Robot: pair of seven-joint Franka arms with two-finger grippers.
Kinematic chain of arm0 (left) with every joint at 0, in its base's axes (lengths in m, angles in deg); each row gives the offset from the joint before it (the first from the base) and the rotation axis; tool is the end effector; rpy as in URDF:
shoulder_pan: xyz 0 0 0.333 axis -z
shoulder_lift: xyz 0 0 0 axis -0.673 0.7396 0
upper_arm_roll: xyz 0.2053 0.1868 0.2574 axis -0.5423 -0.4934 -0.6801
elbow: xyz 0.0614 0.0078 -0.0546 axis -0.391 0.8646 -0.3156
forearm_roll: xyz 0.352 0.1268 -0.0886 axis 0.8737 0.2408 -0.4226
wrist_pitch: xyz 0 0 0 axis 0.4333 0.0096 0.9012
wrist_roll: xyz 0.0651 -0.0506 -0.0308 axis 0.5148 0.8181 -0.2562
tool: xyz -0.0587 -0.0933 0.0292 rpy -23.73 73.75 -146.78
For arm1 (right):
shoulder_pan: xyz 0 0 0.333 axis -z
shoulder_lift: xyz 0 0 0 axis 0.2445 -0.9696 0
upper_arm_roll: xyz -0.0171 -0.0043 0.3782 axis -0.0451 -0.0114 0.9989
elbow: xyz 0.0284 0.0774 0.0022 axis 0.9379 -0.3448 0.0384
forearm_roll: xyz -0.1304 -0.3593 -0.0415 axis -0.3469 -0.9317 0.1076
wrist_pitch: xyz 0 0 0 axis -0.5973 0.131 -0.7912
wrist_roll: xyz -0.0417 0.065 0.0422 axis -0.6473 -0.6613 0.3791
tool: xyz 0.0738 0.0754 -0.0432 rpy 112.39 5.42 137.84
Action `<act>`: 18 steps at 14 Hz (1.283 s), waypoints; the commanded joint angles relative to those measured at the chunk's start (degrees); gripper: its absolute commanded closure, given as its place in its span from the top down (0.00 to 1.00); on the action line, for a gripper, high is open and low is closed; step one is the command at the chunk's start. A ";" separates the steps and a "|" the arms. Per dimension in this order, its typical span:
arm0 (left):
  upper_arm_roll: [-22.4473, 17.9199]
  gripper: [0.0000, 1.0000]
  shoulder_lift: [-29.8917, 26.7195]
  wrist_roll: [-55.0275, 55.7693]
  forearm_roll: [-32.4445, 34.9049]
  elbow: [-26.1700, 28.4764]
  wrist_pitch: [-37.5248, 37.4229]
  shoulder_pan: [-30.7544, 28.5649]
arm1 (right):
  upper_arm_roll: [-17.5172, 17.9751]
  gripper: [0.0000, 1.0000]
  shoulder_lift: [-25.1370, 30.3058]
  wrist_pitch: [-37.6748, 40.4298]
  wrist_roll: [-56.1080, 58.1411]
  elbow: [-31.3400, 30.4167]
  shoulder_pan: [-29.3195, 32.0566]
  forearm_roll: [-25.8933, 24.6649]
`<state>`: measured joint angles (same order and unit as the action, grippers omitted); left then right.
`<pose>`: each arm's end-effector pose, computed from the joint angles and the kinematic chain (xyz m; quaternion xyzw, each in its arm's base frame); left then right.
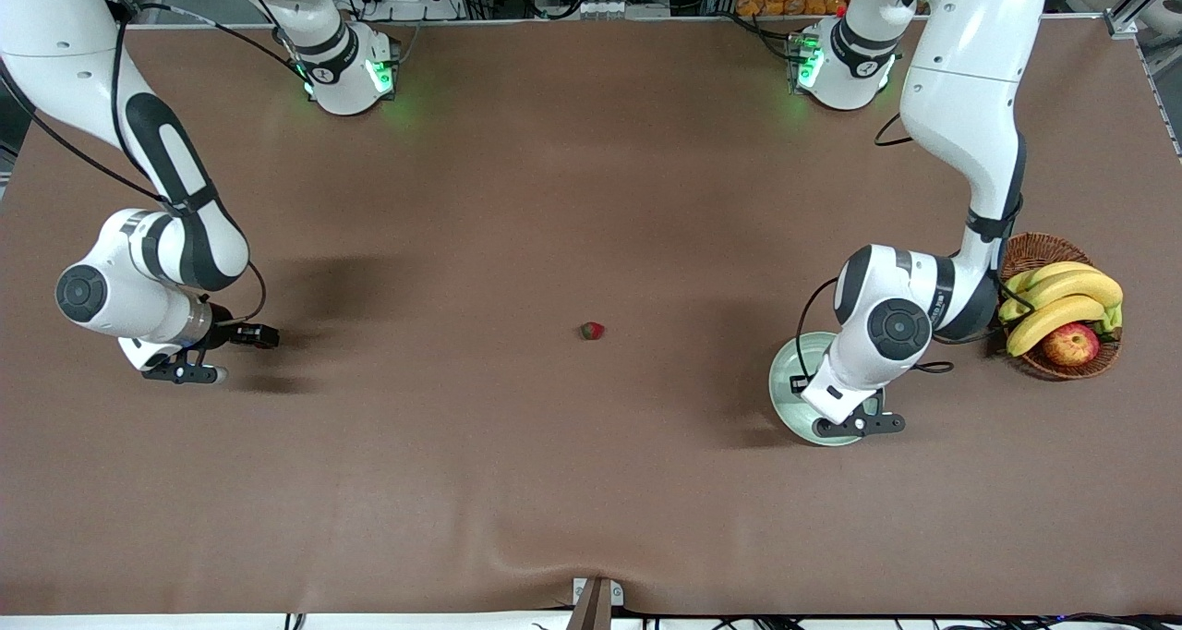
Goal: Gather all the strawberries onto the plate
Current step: 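Grasp the last strawberry with the right gripper while the left gripper returns mid-table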
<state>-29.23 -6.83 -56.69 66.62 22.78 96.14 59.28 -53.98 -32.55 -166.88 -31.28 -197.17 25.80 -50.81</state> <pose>0.7014 -0.1722 0.2488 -0.9989 -0.0210 -0.0262 0.0336 0.6103 -0.1080 0.2387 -0.9980 0.0356 0.0513 0.0132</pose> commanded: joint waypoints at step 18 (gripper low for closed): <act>6.81 1.00 6.16 22.86 0.53 -14.85 2.10 20.36 | 0.92 0.00 0.27 29.77 -9.30 19.65 -3.28 3.10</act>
<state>-21.91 -5.30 -34.54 66.59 12.73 96.71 78.27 -52.97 -32.43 -141.33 -36.15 -180.41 24.51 -49.12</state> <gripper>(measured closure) 0.000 0.692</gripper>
